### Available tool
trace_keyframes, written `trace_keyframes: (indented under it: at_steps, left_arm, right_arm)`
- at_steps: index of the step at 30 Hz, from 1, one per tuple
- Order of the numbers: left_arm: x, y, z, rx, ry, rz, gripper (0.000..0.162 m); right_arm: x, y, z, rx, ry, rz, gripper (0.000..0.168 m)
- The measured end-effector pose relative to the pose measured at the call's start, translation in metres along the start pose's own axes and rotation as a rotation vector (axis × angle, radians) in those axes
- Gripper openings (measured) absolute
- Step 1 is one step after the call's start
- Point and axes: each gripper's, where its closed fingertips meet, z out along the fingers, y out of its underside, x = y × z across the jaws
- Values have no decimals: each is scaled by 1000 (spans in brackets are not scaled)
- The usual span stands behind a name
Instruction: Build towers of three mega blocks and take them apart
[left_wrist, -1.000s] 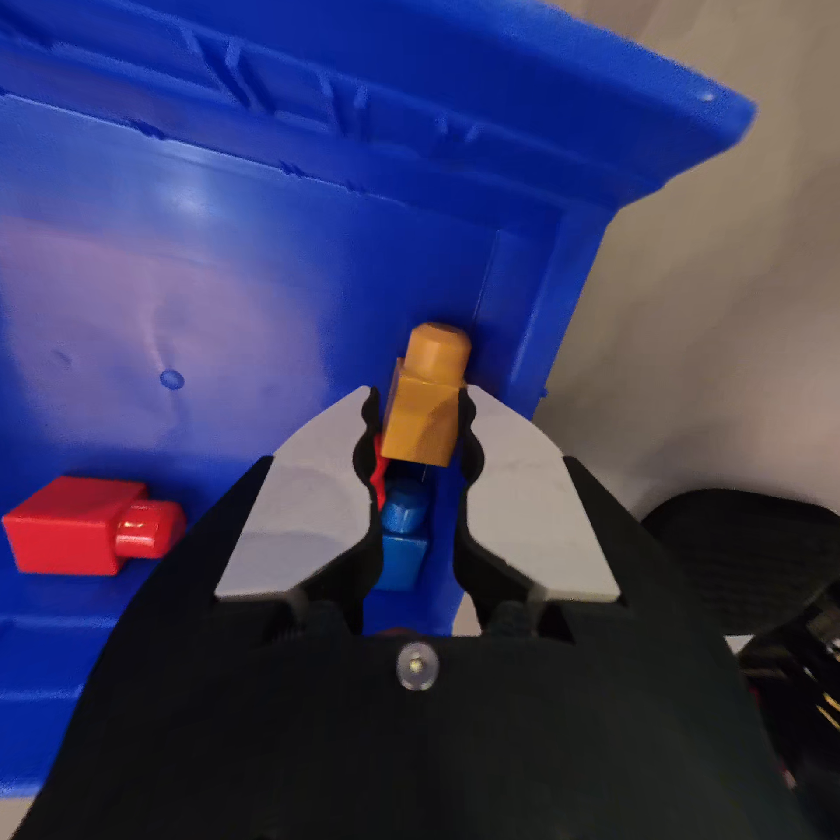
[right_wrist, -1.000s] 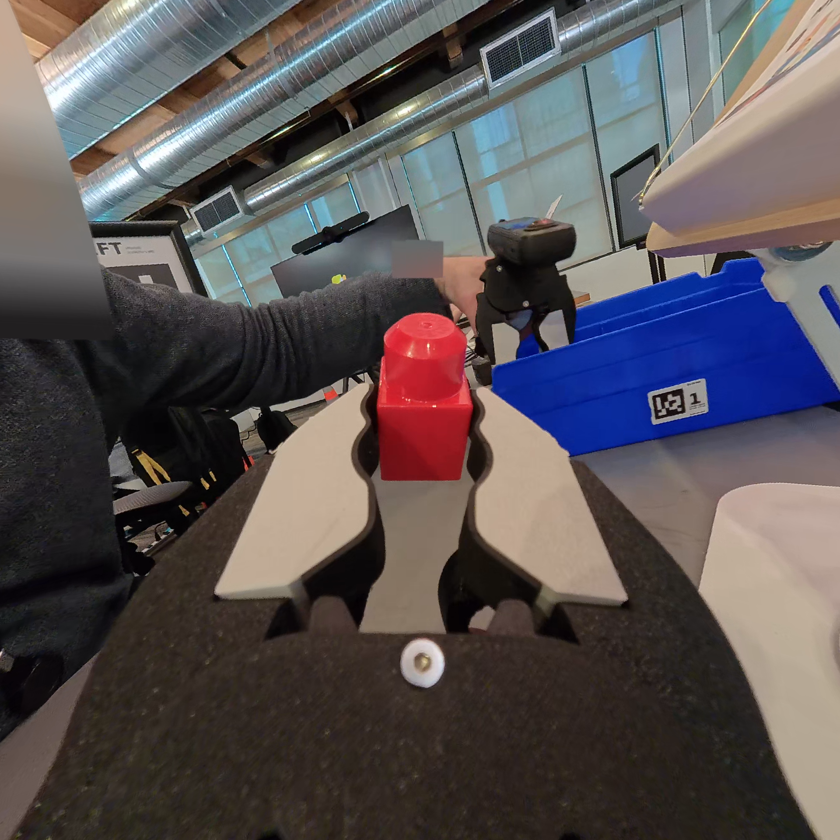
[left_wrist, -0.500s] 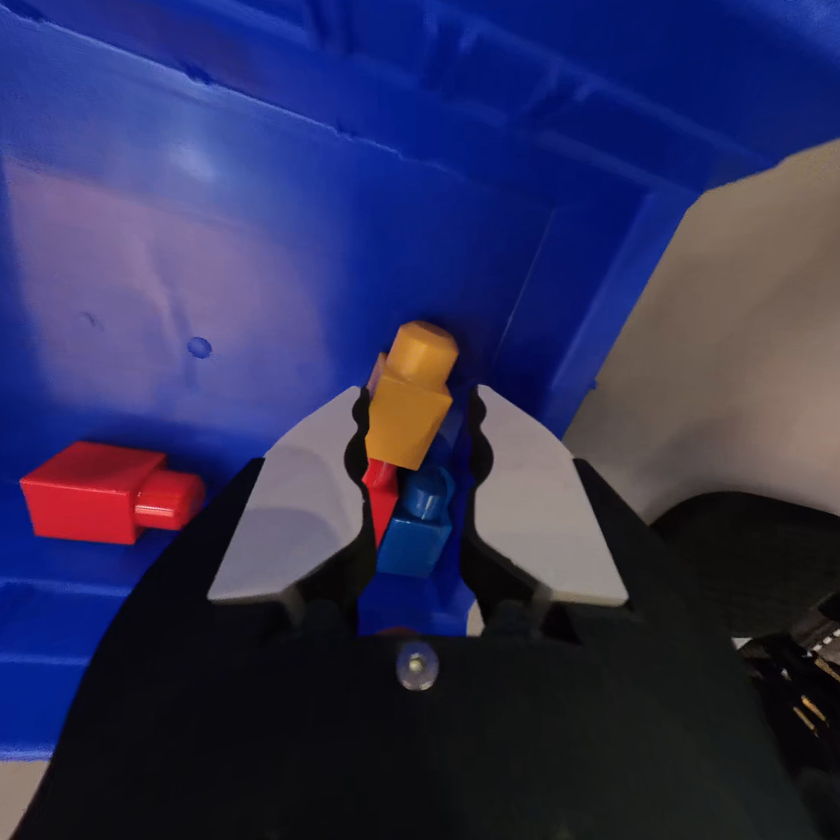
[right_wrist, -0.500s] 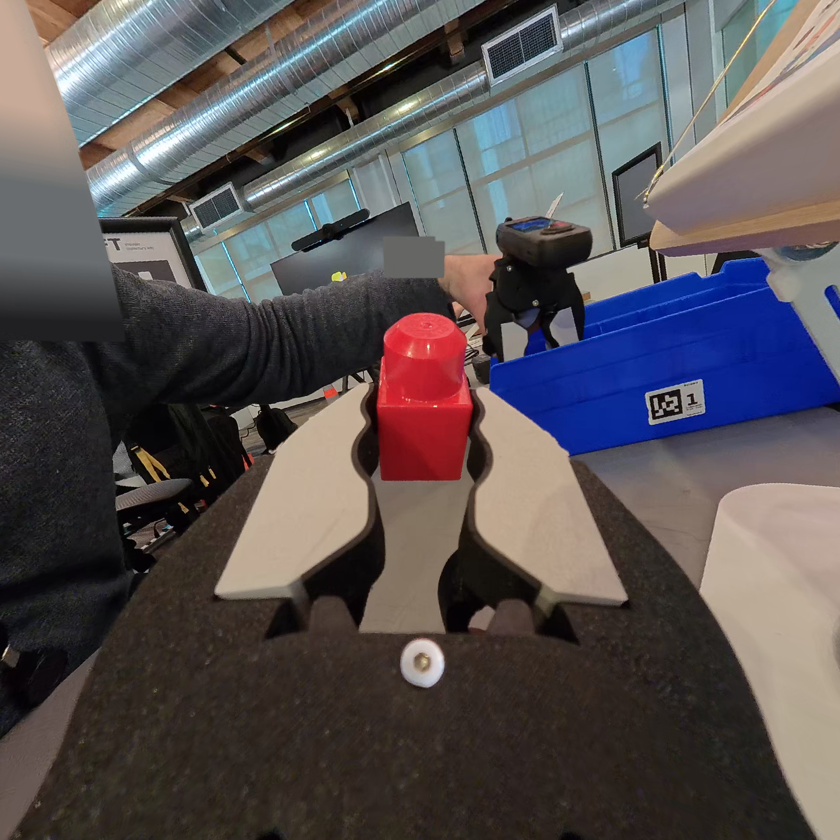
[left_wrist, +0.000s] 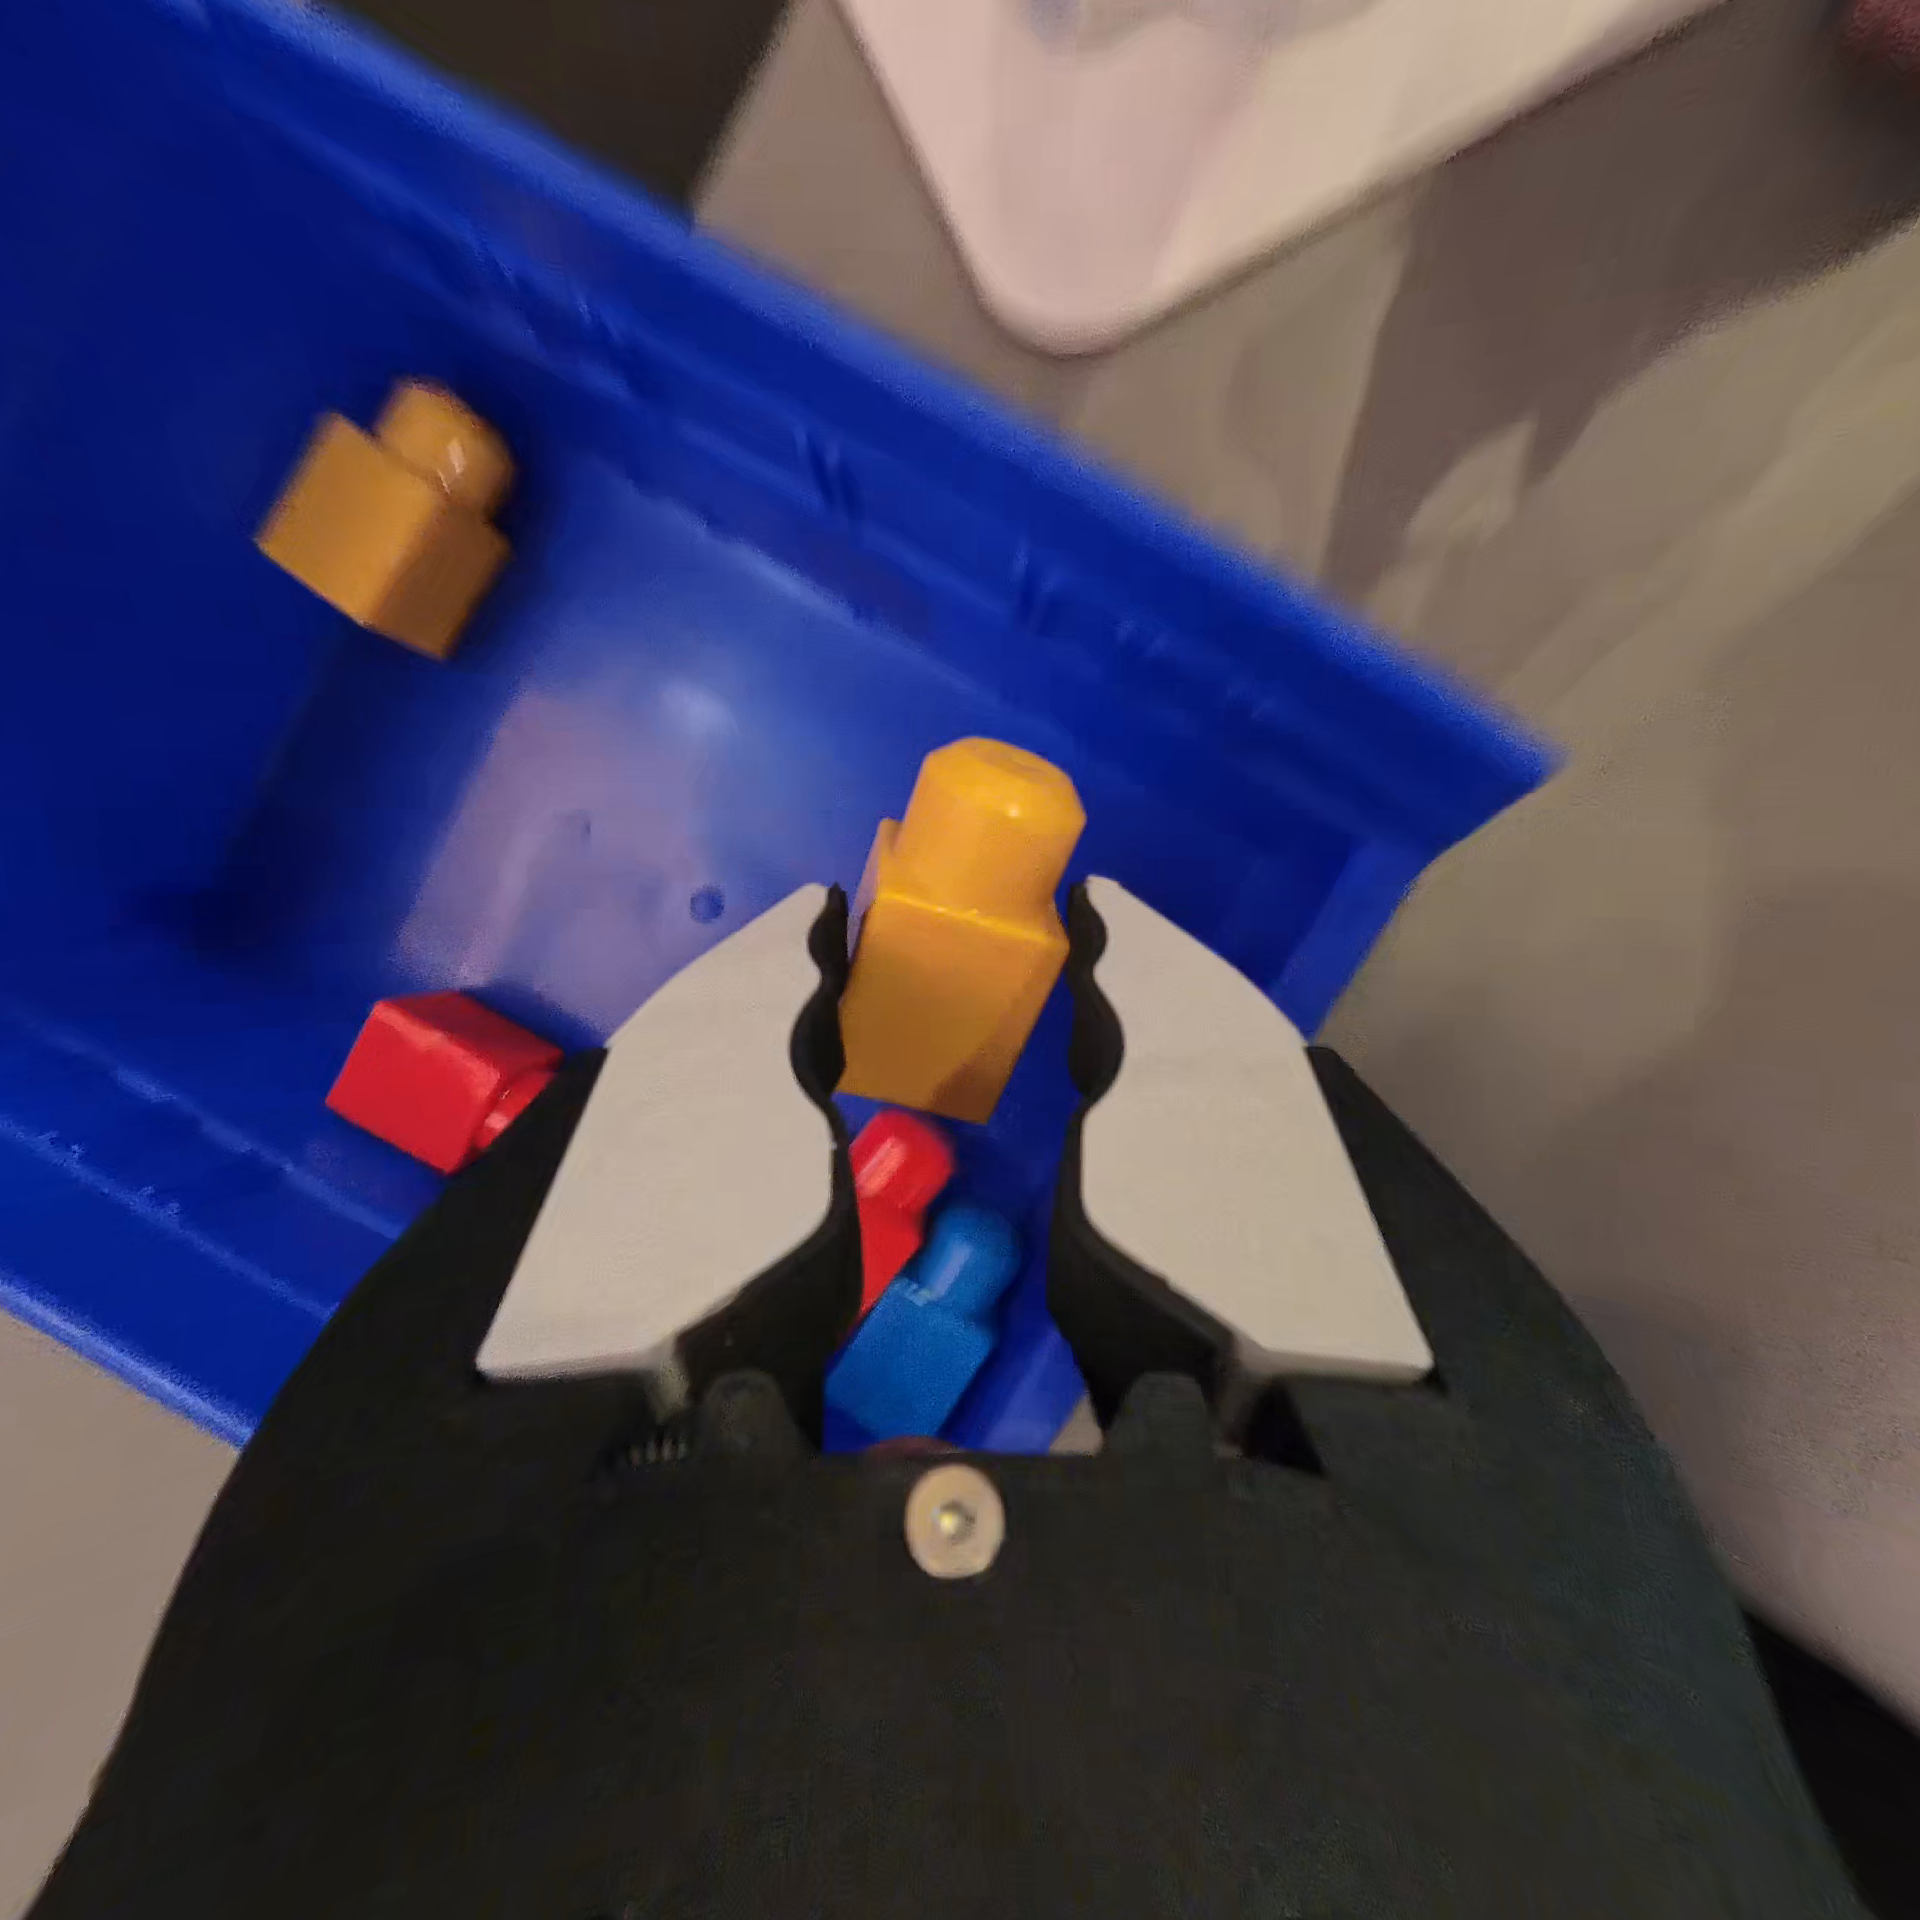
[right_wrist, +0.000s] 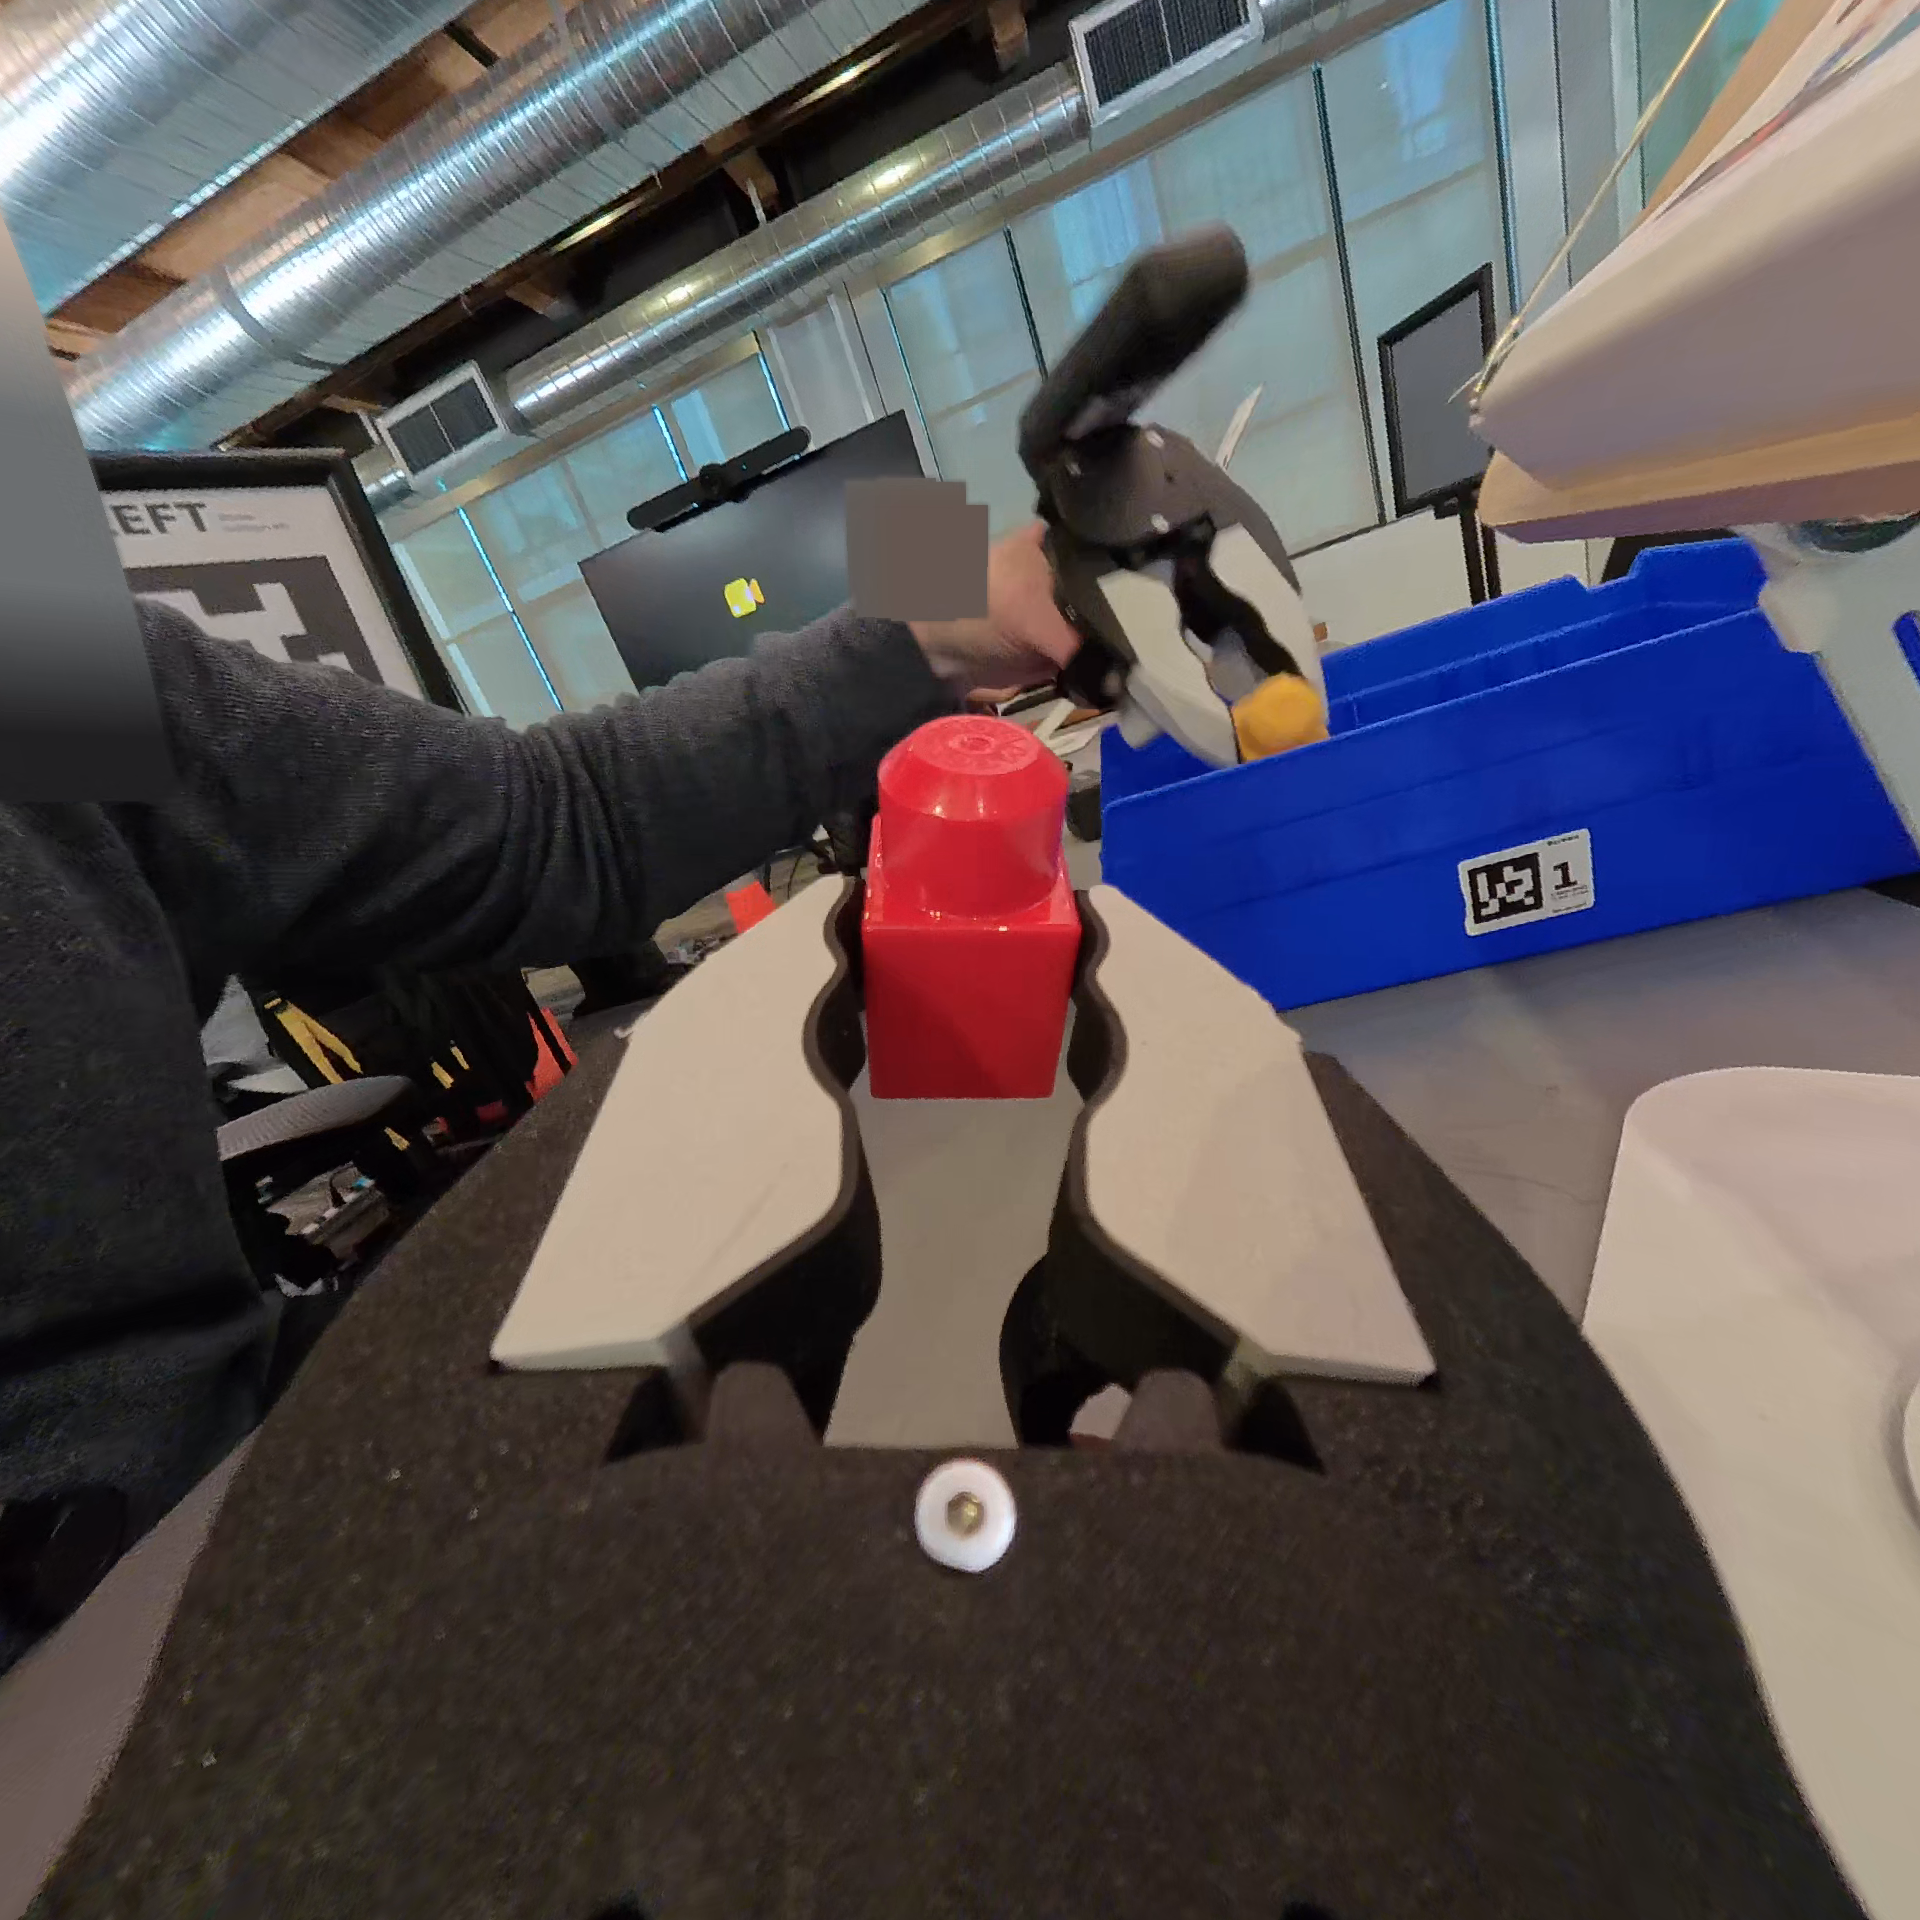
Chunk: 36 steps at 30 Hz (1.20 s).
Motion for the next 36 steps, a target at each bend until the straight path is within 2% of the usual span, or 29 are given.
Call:
trace_keyframes:
  at_steps: [3, 6, 8, 10, 13, 18, 23, 36]
  left_arm:
    - [32, -47, -29, 292, 41, -92, 40]
    - [74, -85, -42, 511, 125, -169, 39]
    - [101, -106, -45, 624, 182, -206, 39]
    - [131, -126, -47, 739, 306, -230, 40]
    - [156, -142, -41, 819, 404, -285, 39]
    - [175, -157, -25, 923, 482, -326, 39]
    - [189, -165, -19, 959, 510, -274, 39]
    - [197, -151, 5, 881, 525, -238, 39]
  right_arm:
    - [-1, 6, 4, -47, 17, -23, 36]
    - [-1, 12, 8, -94, 32, -47, 36]
    - [-2, 16, 10, -120, 40, -64, 36]
    - [-4, 20, 12, -148, 43, -87, 36]
    - [-7, 27, 15, -197, 48, -128, 36]
    - [-10, 34, 18, -240, 44, -158, 36]
    - [-10, 37, 20, -260, 38, -161, 36]
    - [-10, 38, 20, -271, 37, -157, 36]
